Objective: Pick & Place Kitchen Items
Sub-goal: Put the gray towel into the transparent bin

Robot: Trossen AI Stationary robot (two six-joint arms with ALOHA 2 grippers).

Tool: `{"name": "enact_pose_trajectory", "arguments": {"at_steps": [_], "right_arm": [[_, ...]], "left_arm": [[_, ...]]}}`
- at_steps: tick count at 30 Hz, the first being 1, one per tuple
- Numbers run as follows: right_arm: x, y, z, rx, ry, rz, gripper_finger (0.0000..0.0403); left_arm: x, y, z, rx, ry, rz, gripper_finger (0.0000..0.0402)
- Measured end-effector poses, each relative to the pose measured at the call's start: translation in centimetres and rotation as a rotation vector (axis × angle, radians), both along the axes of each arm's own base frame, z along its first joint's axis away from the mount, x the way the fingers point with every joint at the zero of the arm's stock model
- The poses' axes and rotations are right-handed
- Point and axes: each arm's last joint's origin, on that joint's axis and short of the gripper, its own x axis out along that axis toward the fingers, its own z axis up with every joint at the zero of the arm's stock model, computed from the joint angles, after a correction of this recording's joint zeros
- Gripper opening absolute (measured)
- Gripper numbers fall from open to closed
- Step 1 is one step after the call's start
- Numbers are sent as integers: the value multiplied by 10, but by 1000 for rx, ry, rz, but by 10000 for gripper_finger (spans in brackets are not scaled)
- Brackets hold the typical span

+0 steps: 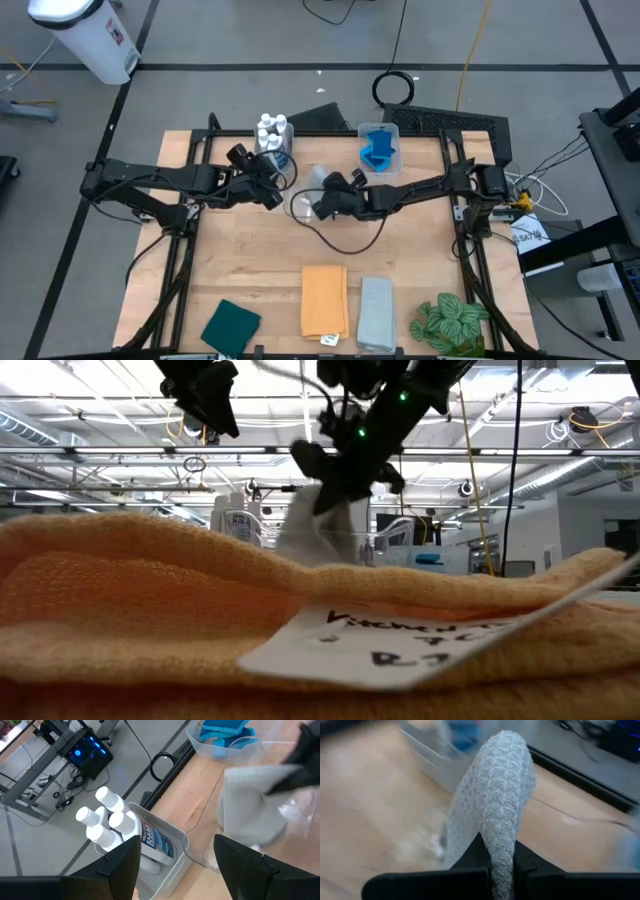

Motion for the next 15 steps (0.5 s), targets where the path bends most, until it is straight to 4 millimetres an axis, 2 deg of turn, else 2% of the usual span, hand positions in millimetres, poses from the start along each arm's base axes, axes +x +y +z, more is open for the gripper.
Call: {"name": "enact_pose_trajectory", "arguments": {"at_steps": [5, 10, 12, 15], "right_arm": [[5, 16, -4, -3, -247, 57, 5], [-1, 18, -14, 34, -459, 31, 5], [-3, 15, -19, 43, -464, 18, 6], [-9, 9, -30, 39, -374, -23, 5]], "left_arm": [[0, 0, 0, -17, -26, 22, 255], [0, 0, 0, -15, -23, 20, 255], [0, 0, 0, -16, -23, 21, 255], [0, 2, 0, -16, -24, 27, 255]]}}
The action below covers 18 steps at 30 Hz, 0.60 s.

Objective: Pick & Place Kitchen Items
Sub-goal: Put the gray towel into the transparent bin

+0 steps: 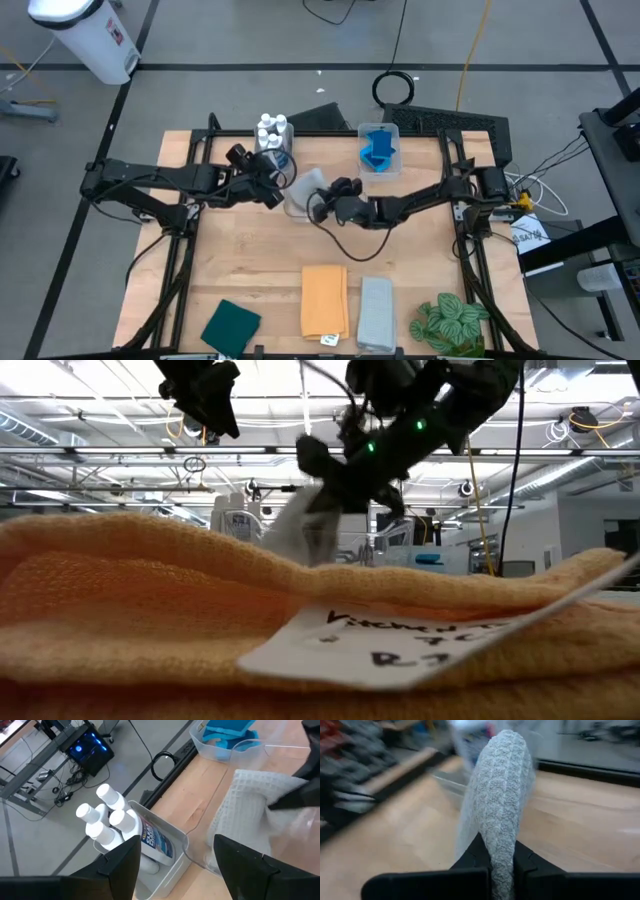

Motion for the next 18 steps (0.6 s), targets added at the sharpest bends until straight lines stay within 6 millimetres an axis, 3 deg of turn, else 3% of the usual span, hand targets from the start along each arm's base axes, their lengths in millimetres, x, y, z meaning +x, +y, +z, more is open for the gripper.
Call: {"name": "enact_pose_trajectory", "arguments": {"at_steps": [5, 12, 15, 18], "right_arm": [[-11, -7, -13, -66, 164, -109, 3], [-14, -11, -17, -84, 251, -94, 4], [-15, -10, -5, -94, 285, 8, 4], [-16, -14, 22, -81, 283, 97, 3]], "left_arm": [[0, 4, 0, -3, -4, 20, 255], [-1, 8, 0, -5, -4, 37, 255], [-1, 8, 0, -5, -4, 37, 255], [-1, 8, 0, -6, -4, 37, 255]]}}
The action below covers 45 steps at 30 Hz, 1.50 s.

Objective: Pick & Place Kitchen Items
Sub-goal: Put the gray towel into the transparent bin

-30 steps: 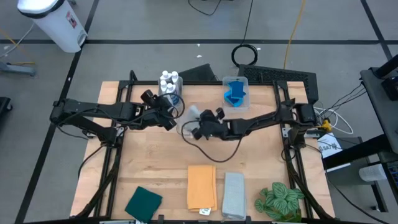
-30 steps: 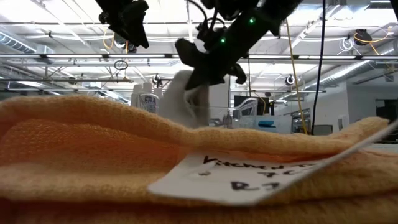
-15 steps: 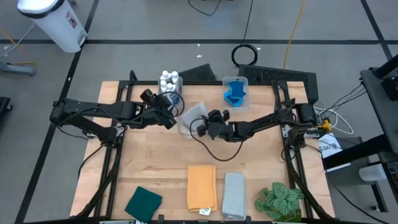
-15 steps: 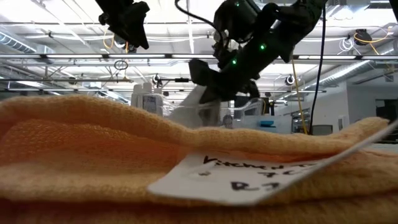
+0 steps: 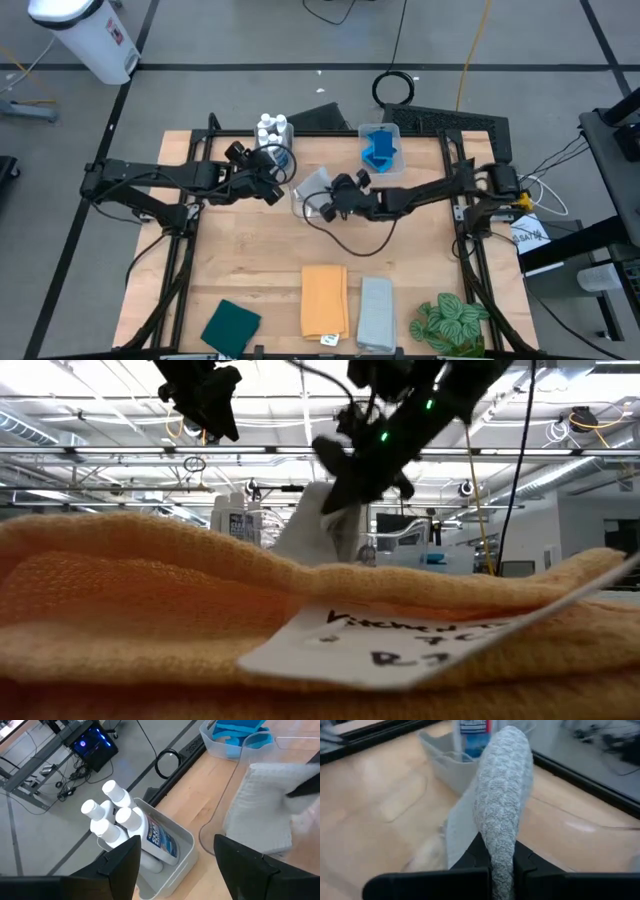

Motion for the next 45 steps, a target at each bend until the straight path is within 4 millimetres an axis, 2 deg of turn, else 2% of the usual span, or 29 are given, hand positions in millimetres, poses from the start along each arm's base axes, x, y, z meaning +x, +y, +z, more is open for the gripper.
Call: {"name": "enact_pose_trajectory", "arguments": {"at_steps": [4, 8, 11, 16, 21, 28, 38, 45], "right_arm": [[-11, -4, 41, 15, 57, 32, 3], [-29, -3, 76, -37, 137, -42, 2], [-40, -4, 84, -73, 211, -120, 1], [-44, -7, 74, -9, 296, -162, 1], [-33, -8, 50, 35, 352, -167, 1], [-12, -13, 25, 87, 341, -143, 1], [15, -15, 9, 157, 245, 10, 1], [19, -24, 8, 182, 219, 48, 2]], "left_arm": [[0, 1, 0, -5, -6, 7, 255], [0, 3, 0, -14, -21, 26, 255], [0, 4, 0, -16, -25, 37, 255], [0, 7, 0, -22, -36, 55, 255], [-1, 8, 0, -21, -38, 62, 255], [-1, 8, 0, -22, -37, 60, 255], [-1, 8, 0, -24, -37, 60, 255], [0, 7, -1, -58, -36, 35, 255]]}}
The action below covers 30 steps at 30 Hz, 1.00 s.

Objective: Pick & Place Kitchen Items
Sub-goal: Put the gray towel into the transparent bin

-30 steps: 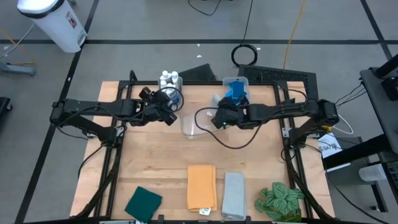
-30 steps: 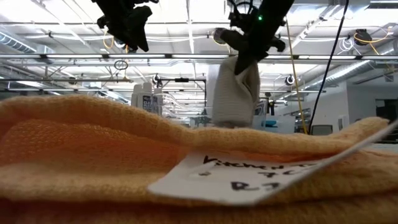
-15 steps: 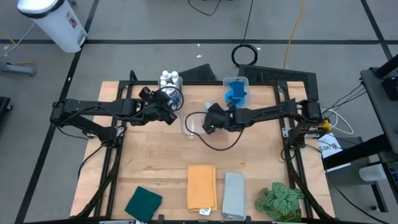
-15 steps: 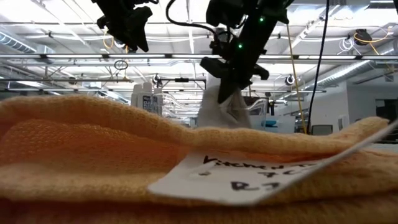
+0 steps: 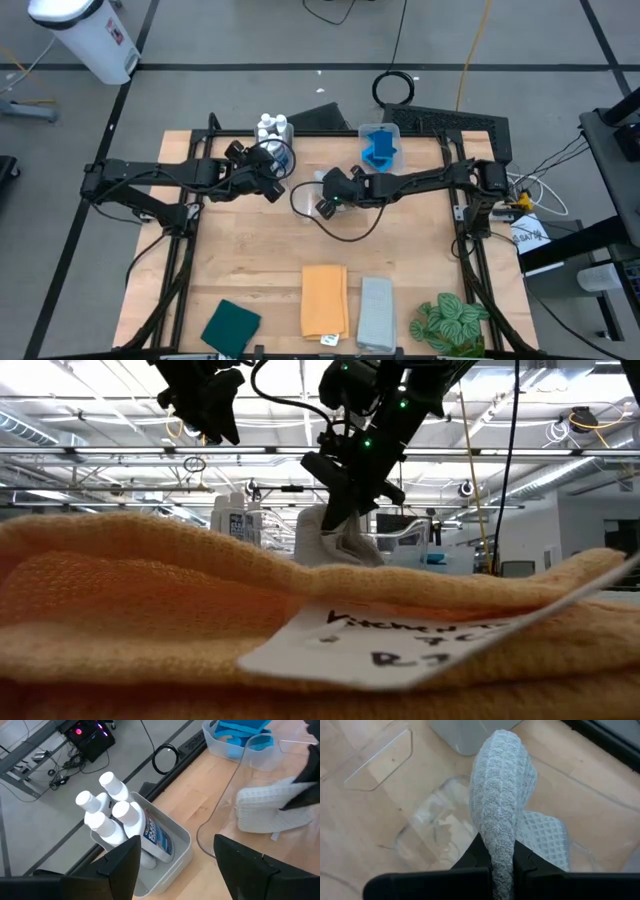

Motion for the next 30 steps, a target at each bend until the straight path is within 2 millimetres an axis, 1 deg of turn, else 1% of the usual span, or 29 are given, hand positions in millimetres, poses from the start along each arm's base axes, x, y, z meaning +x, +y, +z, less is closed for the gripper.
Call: {"name": "enact_pose_trajectory", "arguments": {"at_steps": [3, 5, 8, 12, 16, 18, 21, 23, 27, 30], "right_arm": [[1, -3, 1, -27, 11, 36, 1], [-1, -2, 9, -38, 5, 99, 1], [-8, 1, 33, -81, -29, 229, 1], [-22, 10, 66, -146, -70, 406, 1], [-40, 26, 96, -254, -101, 529, 1], [-49, 33, 111, -296, -136, 567, 1], [-60, 41, 128, -334, -188, 600, 1], [-67, 46, 134, -342, -191, 619, 1], [-70, 50, 130, -326, -148, 642, 1], [-66, 50, 122, -313, -102, 650, 1]], "left_arm": [[0, 0, 0, 2, 10, -13, 255], [0, 0, 0, 15, 31, -32, 255], [1, -1, 0, 23, 61, -84, 255], [8, -2, 3, -15, 44, -230, 255], [18, -3, 10, -35, -30, -408, 255], [22, -4, 14, -37, -74, -476, 255], [27, -4, 20, -45, -161, -557, 255], [30, -5, 24, -37, -206, -601, 255], [33, -7, 33, -29, -263, -660, 255], [30, -8, 54, -57, -243, -679, 255]]}}
